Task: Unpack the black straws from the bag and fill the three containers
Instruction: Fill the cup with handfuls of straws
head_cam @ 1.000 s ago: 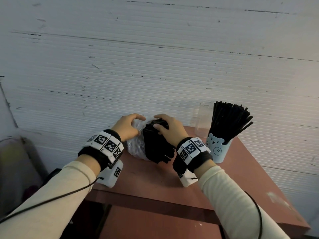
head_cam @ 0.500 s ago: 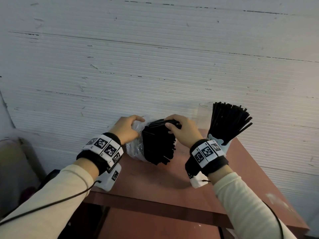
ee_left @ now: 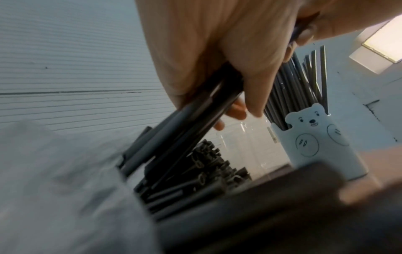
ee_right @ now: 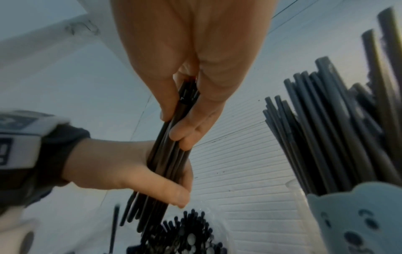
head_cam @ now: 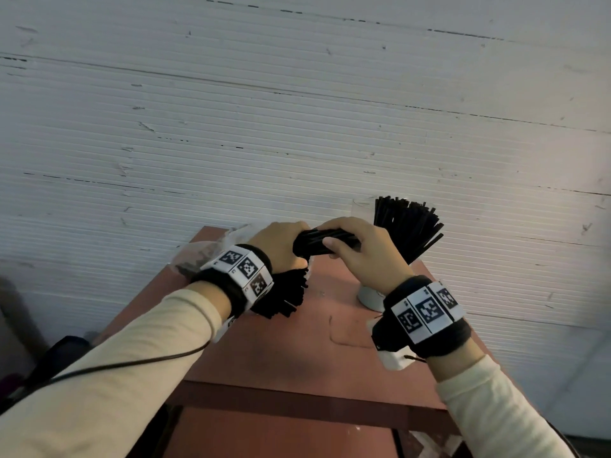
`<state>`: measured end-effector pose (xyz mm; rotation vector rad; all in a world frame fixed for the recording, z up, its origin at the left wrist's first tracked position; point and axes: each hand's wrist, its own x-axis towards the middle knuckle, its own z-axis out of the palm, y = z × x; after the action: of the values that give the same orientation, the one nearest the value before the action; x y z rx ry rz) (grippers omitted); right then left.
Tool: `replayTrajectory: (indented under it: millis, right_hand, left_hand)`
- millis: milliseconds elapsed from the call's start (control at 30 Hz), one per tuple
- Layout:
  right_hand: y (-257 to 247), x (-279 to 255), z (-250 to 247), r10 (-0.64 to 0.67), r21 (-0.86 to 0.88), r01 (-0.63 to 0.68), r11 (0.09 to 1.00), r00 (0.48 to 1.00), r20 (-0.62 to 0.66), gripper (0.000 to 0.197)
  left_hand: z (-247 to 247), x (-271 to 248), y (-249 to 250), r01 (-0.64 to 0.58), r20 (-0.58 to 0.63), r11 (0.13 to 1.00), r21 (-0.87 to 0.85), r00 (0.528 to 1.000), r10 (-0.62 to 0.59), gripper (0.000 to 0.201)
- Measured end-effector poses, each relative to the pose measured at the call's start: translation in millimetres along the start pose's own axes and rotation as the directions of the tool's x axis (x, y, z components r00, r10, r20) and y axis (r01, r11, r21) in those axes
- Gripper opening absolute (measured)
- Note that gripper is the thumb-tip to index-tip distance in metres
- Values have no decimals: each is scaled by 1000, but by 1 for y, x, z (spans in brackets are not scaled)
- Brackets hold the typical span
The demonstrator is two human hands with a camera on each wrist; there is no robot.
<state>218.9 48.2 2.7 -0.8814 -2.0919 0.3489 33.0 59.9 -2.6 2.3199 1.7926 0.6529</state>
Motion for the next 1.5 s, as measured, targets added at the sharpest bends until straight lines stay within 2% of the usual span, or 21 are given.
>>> replayTrajectory:
  millis: [67, 167, 267, 333, 400, 467, 567, 667, 733, 900, 1033, 1133, 1200, 1267, 1367, 1500]
  right_hand:
    - [-2, -5, -9, -3, 17, 3, 1000, 1000, -22, 18]
    - [-8, -8, -28, -62, -21, 61, 998, 996, -64, 23]
    - [-24, -3, -48, -121, -113, 102, 988, 978, -167, 34]
    - [-37, 3, -58, -178, -156, 141, 978, 949, -260, 42]
    - [-46, 10, -61, -252, -172, 206, 963, 916, -312, 48]
    - [-49, 15, -59, -282, -162, 244, 956, 914, -291, 45]
    - [-42, 13, -48, -196, -136, 174, 975, 967, -162, 27]
    - [-25, 6, -33, -104, -204, 101, 974, 995, -2, 16]
    - [-19, 2, -27, -106, -205, 106, 973, 994, 12, 16]
    - [-23, 2, -35, -162, -116, 146, 982, 976, -145, 15]
    - [-17, -4, -30, -112, -131, 103, 986, 992, -61, 20]
    - [-14, -6, -29, -113, -90, 104, 991, 988, -101, 25]
    - [-16, -4, -31, -120, -53, 113, 992, 983, -141, 27]
    - [-17, -4, -33, -102, -40, 98, 994, 987, -122, 28]
    - [-15, -7, -27, -73, -97, 68, 993, 996, -52, 28]
    - [-12, -13, -23, -71, -61, 63, 996, 990, -124, 26]
  left_hand:
    - [5, 3, 5, -22, -28, 998, -57, 999, 20, 12]
    - [5, 1, 17, -79, -99, 978, -196, 993, 60, 22]
    - [1, 1, 36, -137, -167, 944, -300, 982, 90, 30]
    - [0, 1, 53, -148, -167, 911, -386, 982, 89, 36]
    - [2, -1, 67, -153, -160, 837, -526, 984, 79, 36]
    - [9, -6, 75, -134, -139, 751, -647, 989, 57, 29]
    - [30, -12, 76, -2, 12, 611, -792, 1000, 19, 18]
    - [49, -15, 69, 127, 142, 522, -843, 990, -12, 34]
    - [53, -16, 66, 148, 159, 487, -861, 987, -20, 34]
    - [42, -13, 72, 117, 132, 484, -867, 991, -3, 27]
    - [52, -17, 68, 157, 169, 508, -847, 985, -21, 31]
    - [59, -22, 67, 171, 179, 512, -842, 983, -34, 13]
    - [57, -21, 68, 156, 167, 491, -857, 986, -22, 11]
    - [54, -18, 68, 146, 163, 496, -856, 987, -9, 12]
    - [58, -18, 66, 189, 224, 530, -826, 975, 0, 14]
    - [66, -22, 65, 297, 354, 516, -803, 935, 13, 17]
